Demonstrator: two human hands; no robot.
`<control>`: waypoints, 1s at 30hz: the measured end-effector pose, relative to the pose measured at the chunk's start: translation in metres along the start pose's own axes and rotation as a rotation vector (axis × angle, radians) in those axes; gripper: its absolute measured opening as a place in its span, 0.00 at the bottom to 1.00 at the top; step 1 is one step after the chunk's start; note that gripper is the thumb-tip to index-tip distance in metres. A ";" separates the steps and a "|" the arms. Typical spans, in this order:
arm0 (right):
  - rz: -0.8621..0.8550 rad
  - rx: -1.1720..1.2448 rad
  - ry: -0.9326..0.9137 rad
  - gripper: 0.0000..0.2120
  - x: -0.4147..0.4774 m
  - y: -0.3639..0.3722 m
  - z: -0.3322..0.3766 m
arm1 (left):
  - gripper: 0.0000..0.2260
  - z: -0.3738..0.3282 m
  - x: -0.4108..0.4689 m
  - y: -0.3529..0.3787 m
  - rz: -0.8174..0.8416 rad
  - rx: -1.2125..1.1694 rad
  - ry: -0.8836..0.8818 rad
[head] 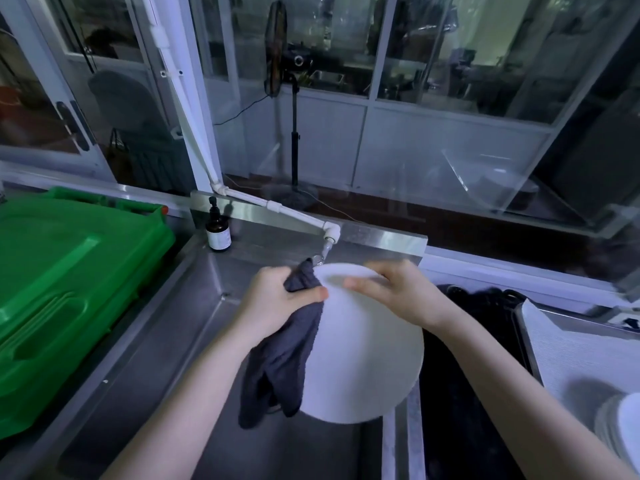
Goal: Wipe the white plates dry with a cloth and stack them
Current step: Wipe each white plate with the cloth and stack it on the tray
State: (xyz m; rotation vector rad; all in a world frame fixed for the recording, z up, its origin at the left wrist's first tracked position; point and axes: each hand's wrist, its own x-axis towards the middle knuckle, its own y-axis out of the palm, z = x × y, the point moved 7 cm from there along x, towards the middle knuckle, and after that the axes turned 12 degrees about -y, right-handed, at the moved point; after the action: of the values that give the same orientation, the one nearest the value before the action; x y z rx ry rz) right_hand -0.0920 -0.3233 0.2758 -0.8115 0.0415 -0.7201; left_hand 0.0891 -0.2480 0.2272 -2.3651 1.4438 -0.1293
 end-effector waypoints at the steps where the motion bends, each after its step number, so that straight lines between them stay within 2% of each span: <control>1: -0.006 -0.002 -0.016 0.36 0.000 0.002 0.001 | 0.16 -0.004 0.000 0.003 0.035 0.054 0.034; 3: -0.080 0.030 -0.030 0.35 -0.005 0.000 -0.001 | 0.17 -0.004 0.000 0.003 0.032 0.069 0.038; 5: -0.215 0.089 0.031 0.31 -0.010 -0.006 -0.009 | 0.18 0.007 -0.001 -0.003 -0.100 -0.031 0.009; 7: -0.405 0.226 0.147 0.29 -0.019 -0.007 -0.022 | 0.16 0.025 -0.003 -0.010 -0.226 -0.232 -0.114; 9: -0.516 0.347 0.232 0.26 -0.028 0.003 -0.032 | 0.11 0.036 -0.002 -0.013 -0.224 -0.373 -0.227; 11: -0.484 0.349 0.232 0.23 -0.030 0.010 -0.033 | 0.08 0.032 0.005 -0.018 -0.145 -0.271 -0.196; 15: -0.192 0.117 0.025 0.27 -0.013 0.011 -0.009 | 0.19 0.007 0.008 -0.004 0.122 0.098 -0.058; 17: -0.093 0.036 -0.062 0.28 -0.007 0.015 0.003 | 0.21 0.004 0.003 0.009 0.226 0.151 -0.042; 18: -0.085 0.032 -0.064 0.28 -0.006 0.012 0.004 | 0.22 0.006 0.002 0.010 0.217 0.133 -0.051; 20: -0.167 0.085 0.019 0.28 -0.006 0.000 -0.005 | 0.18 0.016 0.002 0.003 0.068 0.023 -0.090; 21: -0.264 0.143 0.086 0.28 -0.008 -0.007 -0.012 | 0.15 0.023 -0.001 -0.002 -0.038 -0.062 -0.129; 24: -0.684 0.356 0.290 0.25 -0.027 -0.006 -0.027 | 0.15 0.047 -0.018 0.000 -0.336 -0.392 -0.347; 26: -0.926 0.494 0.442 0.24 -0.045 0.021 -0.033 | 0.13 0.058 -0.026 0.009 -0.434 -0.597 -0.459; 27: -0.967 0.561 0.488 0.24 -0.051 0.034 -0.035 | 0.11 0.060 -0.027 0.011 -0.435 -0.651 -0.489; 28: -0.937 0.607 0.497 0.22 -0.053 0.042 -0.037 | 0.10 0.063 -0.025 0.010 -0.425 -0.669 -0.504; 30: -0.746 0.587 0.427 0.11 -0.048 0.040 -0.036 | 0.11 0.064 -0.021 -0.001 -0.408 -0.630 -0.474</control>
State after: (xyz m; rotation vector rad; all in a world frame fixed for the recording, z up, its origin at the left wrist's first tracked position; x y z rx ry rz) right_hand -0.1166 -0.2993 0.2128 -0.0709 -0.0925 -1.5145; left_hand 0.0971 -0.2121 0.1702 -2.8707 0.8341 0.8407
